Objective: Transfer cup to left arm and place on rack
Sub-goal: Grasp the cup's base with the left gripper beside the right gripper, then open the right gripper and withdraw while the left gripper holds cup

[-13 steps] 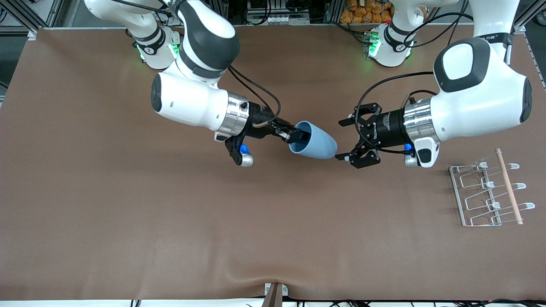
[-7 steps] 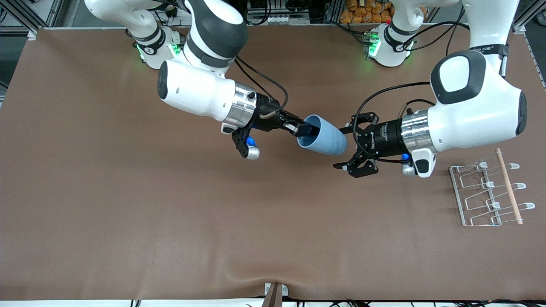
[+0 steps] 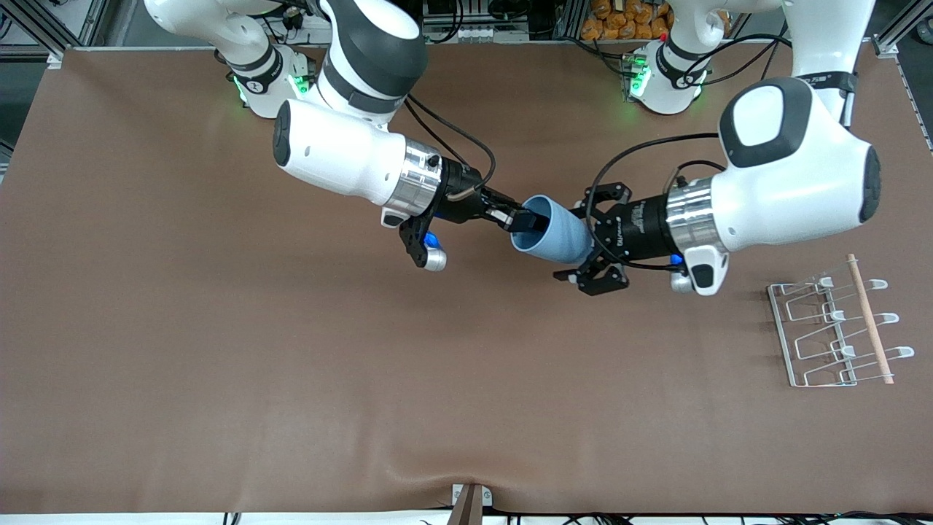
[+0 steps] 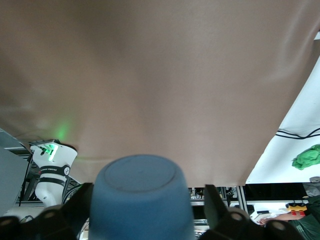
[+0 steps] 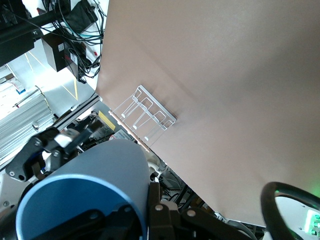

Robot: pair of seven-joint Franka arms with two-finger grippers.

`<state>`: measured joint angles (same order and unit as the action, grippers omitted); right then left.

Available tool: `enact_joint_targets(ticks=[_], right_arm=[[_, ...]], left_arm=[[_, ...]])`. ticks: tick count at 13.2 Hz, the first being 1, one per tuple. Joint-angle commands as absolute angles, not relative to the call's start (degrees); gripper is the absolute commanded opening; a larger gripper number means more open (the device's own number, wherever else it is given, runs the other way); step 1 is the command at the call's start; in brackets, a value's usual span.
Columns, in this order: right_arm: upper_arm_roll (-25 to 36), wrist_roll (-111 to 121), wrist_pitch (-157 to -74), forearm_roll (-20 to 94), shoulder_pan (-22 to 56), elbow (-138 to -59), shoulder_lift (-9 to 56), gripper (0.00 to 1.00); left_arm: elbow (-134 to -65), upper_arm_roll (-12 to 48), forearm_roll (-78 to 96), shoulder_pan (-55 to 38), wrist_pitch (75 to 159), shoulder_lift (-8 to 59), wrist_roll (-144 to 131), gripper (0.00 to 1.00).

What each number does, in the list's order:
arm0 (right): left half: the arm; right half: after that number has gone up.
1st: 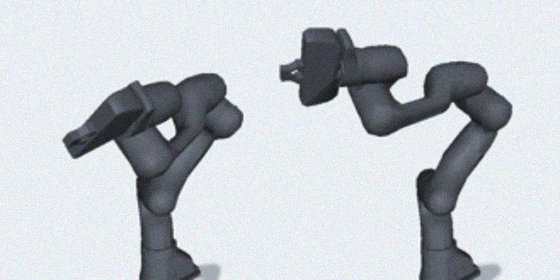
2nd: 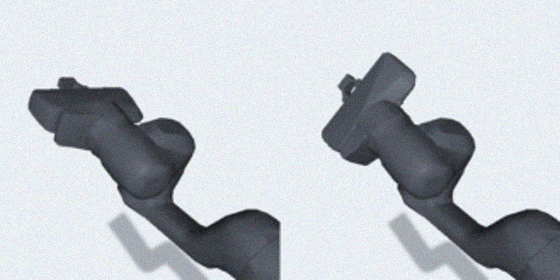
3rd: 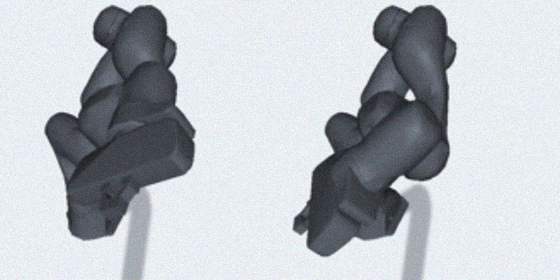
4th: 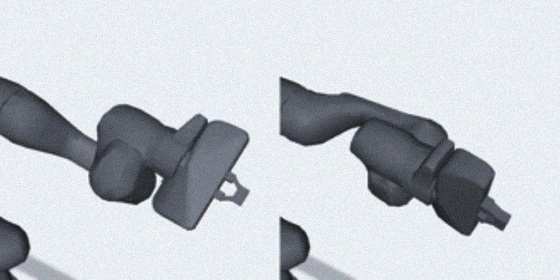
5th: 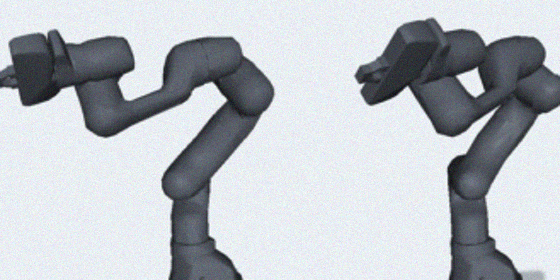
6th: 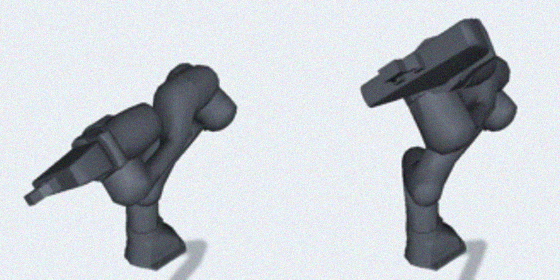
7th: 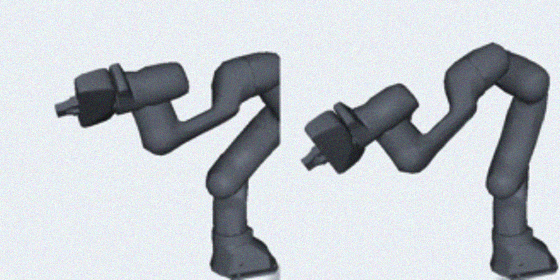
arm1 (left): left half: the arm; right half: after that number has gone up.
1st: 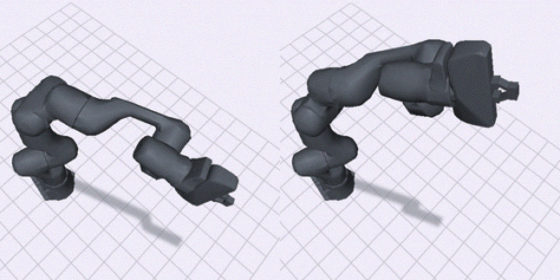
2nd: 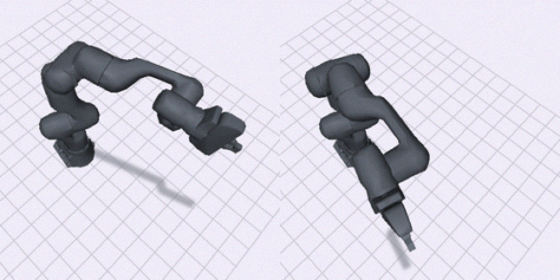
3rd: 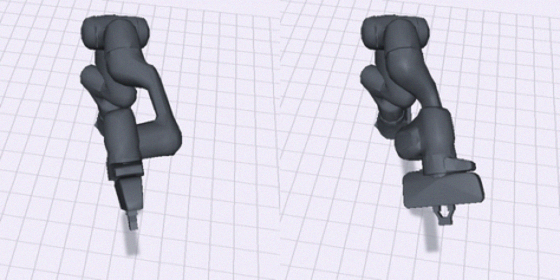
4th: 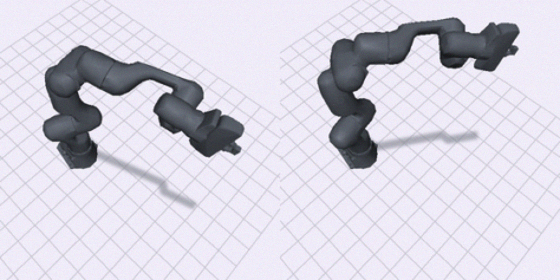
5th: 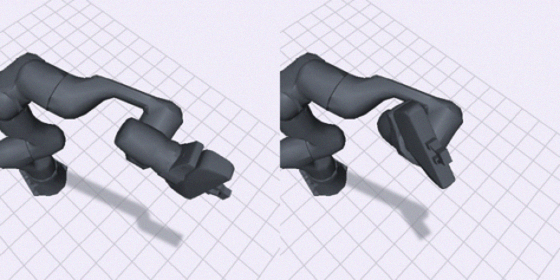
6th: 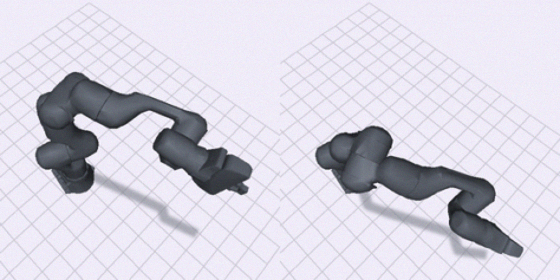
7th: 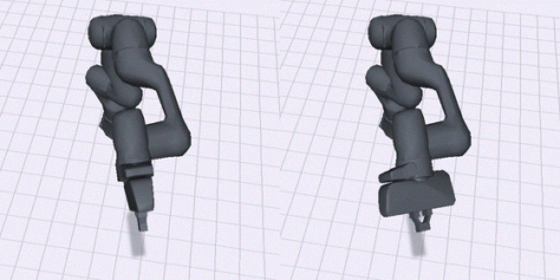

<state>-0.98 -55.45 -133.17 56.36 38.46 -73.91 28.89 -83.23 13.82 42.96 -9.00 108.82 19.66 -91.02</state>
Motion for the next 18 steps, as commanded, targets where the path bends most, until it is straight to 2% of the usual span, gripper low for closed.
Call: enact_joint_targets(ticks=[1, 2, 3, 4, 8, 9, 10, 15, 18], right_arm=[[-0.35, -55.99, -133.33, 57.57, 39.11, -72.95, 29.27, 0.00], [-0.35, -55.99, -133.33, 57.57, 39.11, -72.95, 29.27, 0.00], [-0.35, -55.99, -133.33, 57.57, 39.11, -72.95, 29.27, 0.00], [-0.35, -55.99, -133.33, 57.57, 39.02, -72.95, 29.27, 0.00], [-0.35, -55.81, -133.24, 57.57, 38.85, -72.95, 29.27, 0.00], [-0.35, -55.29, -133.16, 57.57, 38.41, -72.95, 29.18, 0.39], [-0.26, -55.02, -133.24, 57.31, 38.41, -72.95, 29.09, 0.99], [0.09, -55.11, -131.75, 56.78, 36.57, -73.12, 26.38, 1.00], [0.17, -55.02, -126.59, 56.69, 32.27, -73.21, 23.83, 1.00]], left_arm=[[-82.62, 13.62, 41.48, -9.76, 109.16, 19.60, -92.46, 0.43], [-82.62, 13.62, 41.48, -9.76, 109.16, 19.69, -92.46, 0.22], [-82.62, 13.62, 41.48, -9.58, 109.16, 19.69, -92.03, 0.08], [-82.62, 13.62, 41.40, -9.49, 109.16, 19.69, -91.85, 0.00], [-82.53, 13.27, 41.48, -8.88, 108.81, 19.69, -91.23, 0.00], [-82.53, 13.10, 41.66, -8.62, 108.55, 19.69, -91.23, 0.00], [-82.53, 13.01, 41.66, -8.44, 108.46, 19.69, -91.06, 0.00], [-81.83, 12.57, 40.70, -6.33, 105.92, 19.42, -87.03, 0.00], [-81.74, 12.66, 34.20, -6.24, 104.07, 19.16, -82.20, 0.00]])
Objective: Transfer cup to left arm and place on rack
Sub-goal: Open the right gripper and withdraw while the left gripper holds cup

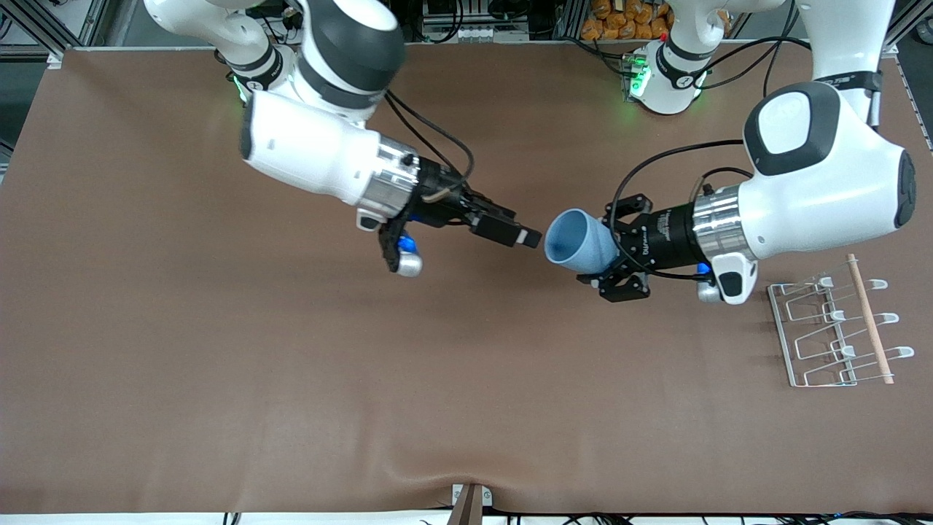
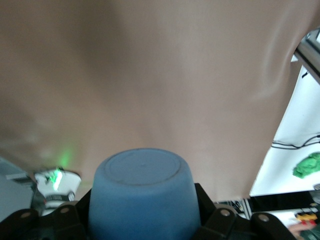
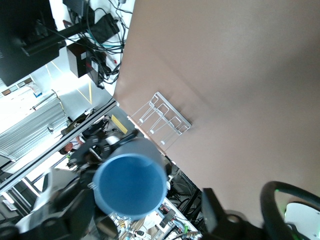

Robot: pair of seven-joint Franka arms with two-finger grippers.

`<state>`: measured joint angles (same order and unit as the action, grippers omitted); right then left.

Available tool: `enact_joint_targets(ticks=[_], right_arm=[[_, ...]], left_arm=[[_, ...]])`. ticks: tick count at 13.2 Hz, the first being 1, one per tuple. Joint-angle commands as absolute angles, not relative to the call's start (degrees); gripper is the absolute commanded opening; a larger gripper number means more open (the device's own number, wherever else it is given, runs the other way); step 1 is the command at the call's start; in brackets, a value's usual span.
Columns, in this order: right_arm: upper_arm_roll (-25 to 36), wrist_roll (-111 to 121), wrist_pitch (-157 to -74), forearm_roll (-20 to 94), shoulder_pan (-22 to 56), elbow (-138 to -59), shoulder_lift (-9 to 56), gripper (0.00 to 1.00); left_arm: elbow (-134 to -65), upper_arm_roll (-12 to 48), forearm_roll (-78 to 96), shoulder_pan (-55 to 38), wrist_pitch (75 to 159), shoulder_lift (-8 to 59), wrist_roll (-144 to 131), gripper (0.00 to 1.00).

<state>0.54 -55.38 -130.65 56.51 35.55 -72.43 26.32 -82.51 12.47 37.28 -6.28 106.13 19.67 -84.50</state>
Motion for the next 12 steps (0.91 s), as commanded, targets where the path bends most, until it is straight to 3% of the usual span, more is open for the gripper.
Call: enact_joint_targets(ticks=[1, 8, 12], right_arm=[[0.18, -54.85, -123.52, 56.52, 29.99, -73.21, 23.12, 1.00], [0.18, -32.48, -93.64, 30.89, 14.70, -73.21, 21.80, 1.00], [0.18, -17.60, -85.62, 13.76, 9.50, -73.56, 19.34, 1.00]], left_arm=[[-81.74, 12.57, 33.32, -6.07, 103.89, 18.55, -79.74, 0.00], [-82.61, 12.48, 12.16, -5.89, 102.58, 16.88, -57.87, 0.03], [-83.32, 12.92, -4.00, -6.06, 102.13, 16.88, -50.11, 0.02]])
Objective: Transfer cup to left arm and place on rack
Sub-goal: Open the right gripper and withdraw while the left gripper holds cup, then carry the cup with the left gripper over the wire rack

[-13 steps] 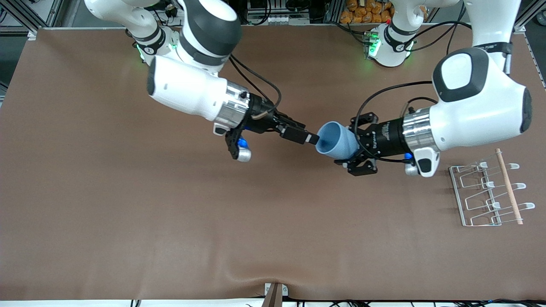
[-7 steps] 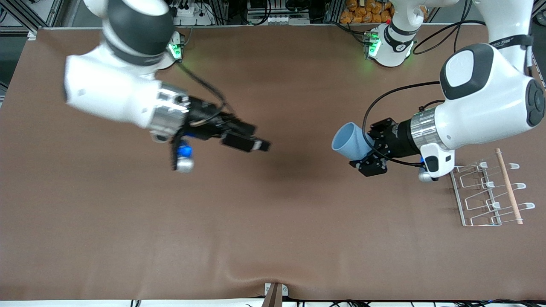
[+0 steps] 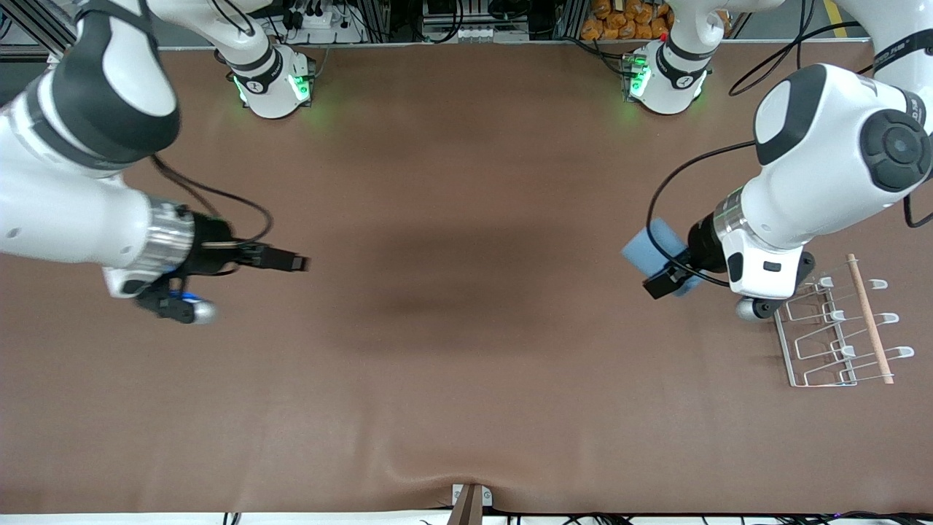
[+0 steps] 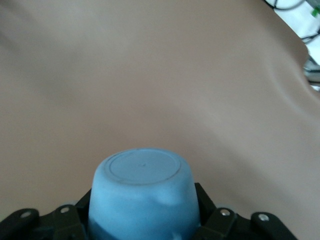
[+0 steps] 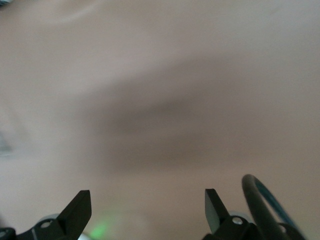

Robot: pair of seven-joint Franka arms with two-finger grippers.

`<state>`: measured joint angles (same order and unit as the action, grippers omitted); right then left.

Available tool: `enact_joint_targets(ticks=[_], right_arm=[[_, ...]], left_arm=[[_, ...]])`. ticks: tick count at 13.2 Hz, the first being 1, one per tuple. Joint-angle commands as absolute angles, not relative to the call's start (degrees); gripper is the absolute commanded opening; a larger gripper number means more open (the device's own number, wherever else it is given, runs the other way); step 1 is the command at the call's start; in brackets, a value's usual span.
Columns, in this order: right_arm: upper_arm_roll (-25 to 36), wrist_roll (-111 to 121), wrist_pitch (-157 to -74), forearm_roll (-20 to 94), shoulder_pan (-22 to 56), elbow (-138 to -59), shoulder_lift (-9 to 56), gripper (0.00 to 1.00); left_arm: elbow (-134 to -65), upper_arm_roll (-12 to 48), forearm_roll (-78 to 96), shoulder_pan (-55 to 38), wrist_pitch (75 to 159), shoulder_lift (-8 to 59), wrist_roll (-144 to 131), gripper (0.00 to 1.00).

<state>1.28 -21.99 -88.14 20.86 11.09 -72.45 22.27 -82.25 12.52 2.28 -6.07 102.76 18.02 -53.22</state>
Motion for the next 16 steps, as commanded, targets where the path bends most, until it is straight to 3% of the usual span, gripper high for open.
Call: enact_joint_targets(ticks=[1, 7, 9, 16], right_arm=[[0.26, -15.58, -83.95, 11.19, 8.71, -73.74, 18.47, 1.00], [2.53, 6.21, -85.25, 3.70, -0.96, -87.17, 4.77, 1.00], [5.70, 9.48, -84.73, 2.73, -1.32, -87.45, 3.43, 1.00], [5.54, 4.86, -76.75, 0.70, -3.96, -87.45, 0.79, 1.00]], left_arm=[[-83.41, 13.01, -7.35, -5.89, 102.22, 16.96, -47.40, 0.03], [-87.10, 12.83, -19.50, -2.46, 107.30, 17.05, -42.10, 0.02], [-88.41, 12.92, -25.37, -1.06, 110.20, 17.49, -42.10, 0.03], [-90.70, 12.48, -37.60, 6.75, 123.83, 20.39, -42.80, 0.07]])
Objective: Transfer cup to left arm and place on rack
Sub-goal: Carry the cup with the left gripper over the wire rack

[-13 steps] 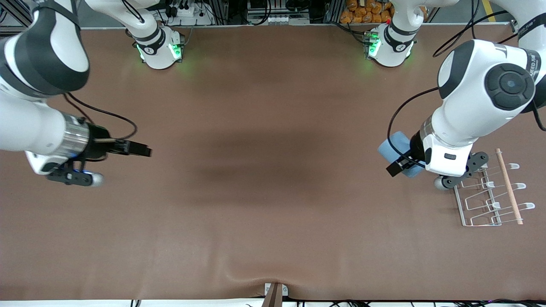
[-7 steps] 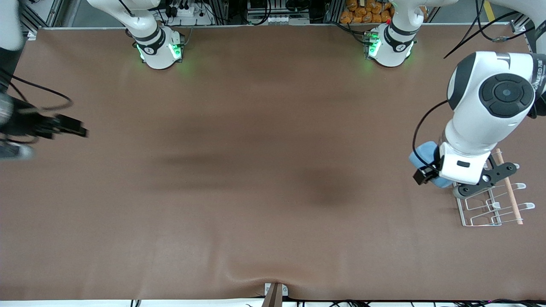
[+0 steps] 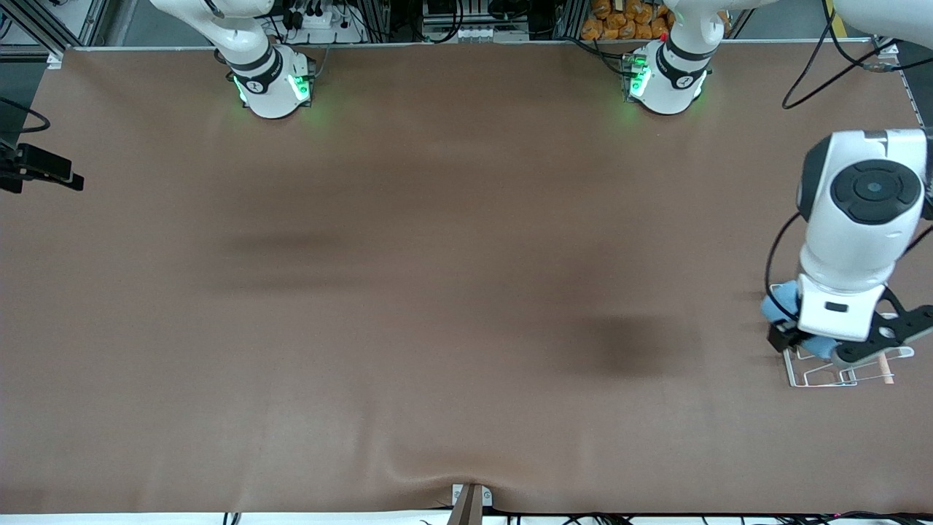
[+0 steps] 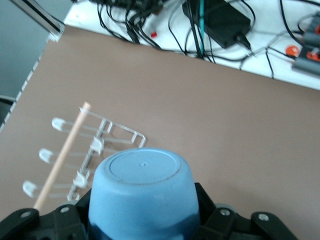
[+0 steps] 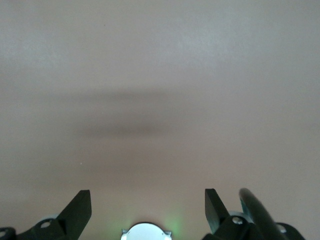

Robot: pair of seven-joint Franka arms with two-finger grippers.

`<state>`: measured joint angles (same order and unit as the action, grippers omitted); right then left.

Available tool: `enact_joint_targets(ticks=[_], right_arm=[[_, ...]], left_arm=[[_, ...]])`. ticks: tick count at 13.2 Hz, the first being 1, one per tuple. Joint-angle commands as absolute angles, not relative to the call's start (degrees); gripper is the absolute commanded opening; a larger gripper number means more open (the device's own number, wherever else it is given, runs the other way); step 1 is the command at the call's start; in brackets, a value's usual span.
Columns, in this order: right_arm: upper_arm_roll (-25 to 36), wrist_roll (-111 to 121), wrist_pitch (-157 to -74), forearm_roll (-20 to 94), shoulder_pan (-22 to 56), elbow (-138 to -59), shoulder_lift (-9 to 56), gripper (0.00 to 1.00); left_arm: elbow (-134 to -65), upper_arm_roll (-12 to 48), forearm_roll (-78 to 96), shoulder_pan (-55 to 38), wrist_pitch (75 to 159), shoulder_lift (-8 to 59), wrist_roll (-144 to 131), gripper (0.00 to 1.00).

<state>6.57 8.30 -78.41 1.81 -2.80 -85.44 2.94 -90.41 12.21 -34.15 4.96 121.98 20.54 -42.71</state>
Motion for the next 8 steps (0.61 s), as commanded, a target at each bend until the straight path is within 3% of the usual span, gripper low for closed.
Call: enact_joint_targets(ticks=[1, 4, 8], right_arm=[[5.45, 3.27, -75.86, 0.79, -3.87, -87.36, 0.88, 1.00], [5.28, 3.08, -75.94, 0.79, -3.34, -86.84, 0.79, 1.00], [-0.60, -2.81, -75.58, 1.58, -6.75, -86.75, -0.61, 1.00]], left_arm=[[-91.31, 12.48, -40.23, 7.55, 125.75, 20.65, -42.98, 0.07], [-94.83, 12.48, -48.23, 10.28, 130.43, 19.95, -46.12, 0.07], [-101.65, 12.65, -65.86, 12.64, 132.52, 16.98, -57.44, 0.07]])
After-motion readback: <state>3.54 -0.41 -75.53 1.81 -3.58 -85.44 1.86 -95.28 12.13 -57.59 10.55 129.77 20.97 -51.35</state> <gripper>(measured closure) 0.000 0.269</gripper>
